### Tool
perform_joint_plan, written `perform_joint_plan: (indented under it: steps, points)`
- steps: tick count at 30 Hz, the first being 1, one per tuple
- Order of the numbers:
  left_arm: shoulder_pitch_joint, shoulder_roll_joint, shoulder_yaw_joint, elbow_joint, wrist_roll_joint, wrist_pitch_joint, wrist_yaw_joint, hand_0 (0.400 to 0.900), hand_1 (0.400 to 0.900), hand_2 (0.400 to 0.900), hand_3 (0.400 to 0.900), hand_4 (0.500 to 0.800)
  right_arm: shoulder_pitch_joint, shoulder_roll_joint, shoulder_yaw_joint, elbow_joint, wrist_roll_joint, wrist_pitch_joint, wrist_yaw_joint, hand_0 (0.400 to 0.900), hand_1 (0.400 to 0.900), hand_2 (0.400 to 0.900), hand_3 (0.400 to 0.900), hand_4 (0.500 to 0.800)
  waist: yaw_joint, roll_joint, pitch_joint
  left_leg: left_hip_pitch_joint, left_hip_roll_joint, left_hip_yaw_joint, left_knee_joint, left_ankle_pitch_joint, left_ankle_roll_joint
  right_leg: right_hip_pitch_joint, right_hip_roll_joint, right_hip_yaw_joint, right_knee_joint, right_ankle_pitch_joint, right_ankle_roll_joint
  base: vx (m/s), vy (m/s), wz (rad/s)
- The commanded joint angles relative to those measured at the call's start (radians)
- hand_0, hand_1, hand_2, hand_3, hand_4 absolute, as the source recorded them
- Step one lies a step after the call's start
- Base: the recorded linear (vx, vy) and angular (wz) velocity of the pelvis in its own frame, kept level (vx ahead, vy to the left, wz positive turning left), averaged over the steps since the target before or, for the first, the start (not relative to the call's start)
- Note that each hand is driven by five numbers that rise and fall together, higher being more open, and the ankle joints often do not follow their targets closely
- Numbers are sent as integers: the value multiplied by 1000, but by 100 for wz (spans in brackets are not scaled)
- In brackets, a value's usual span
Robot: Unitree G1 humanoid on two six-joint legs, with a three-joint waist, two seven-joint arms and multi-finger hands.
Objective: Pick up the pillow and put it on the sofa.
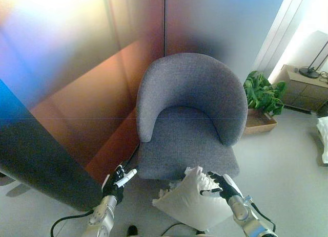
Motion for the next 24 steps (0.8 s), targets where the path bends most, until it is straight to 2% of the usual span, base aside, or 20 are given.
perform_joint_plan:
  steps: [1, 7, 15, 20, 24]
  points:
    - [-84, 28, -6, -64, 7, -118, -18, 900, 900, 900, 900, 800, -127, -40, 7, 2, -61, -37, -80, 900, 900, 900, 900, 800, 32, -31, -3, 37, 0, -18, 4, -48, 24, 13, -84, -26, 3, 10, 51, 39, -1, 1]
    - [-72, 36, -20, -59, 11, -106, -26, 900, 900, 900, 900, 800, -155, -44, 21, 84, -87, -34, -109, 900, 900, 900, 900, 800, 48, -25, 6, 41, 3, -27, 4, -47, 25, 17, -86, -24, 5, 10, 51, 57, 4, 5]
    - [-104, 39, -60, -46, -10, -127, -26, 900, 900, 900, 900, 800, -238, -50, 66, 150, -72, -33, -162, 900, 900, 900, 900, 800, 61, -11, 44, 7, -3, -44, 4, -44, 27, -23, -86, -17, 11, 14, 49, -27, 11, 4]
    - [-140, 42, -80, -53, -26, -144, -23, 900, 900, 900, 900, 800, -300, -58, 87, 186, -54, -26, -175, 900, 900, 900, 900, 800, 64, -6, 91, -24, -8, -58, 11, -42, 27, -53, -87, -8, 18, 16, 46, -81, 1, 2]
    - [-188, 48, -99, -53, -52, -160, -14, 900, 900, 900, 900, 800, -381, -70, 102, 262, -32, -49, -188, 900, 900, 900, 900, 800, 68, 8, 140, -58, -14, -68, 23, -42, 28, -90, -90, 0, 31, 17, 43, -138, 19, -1]
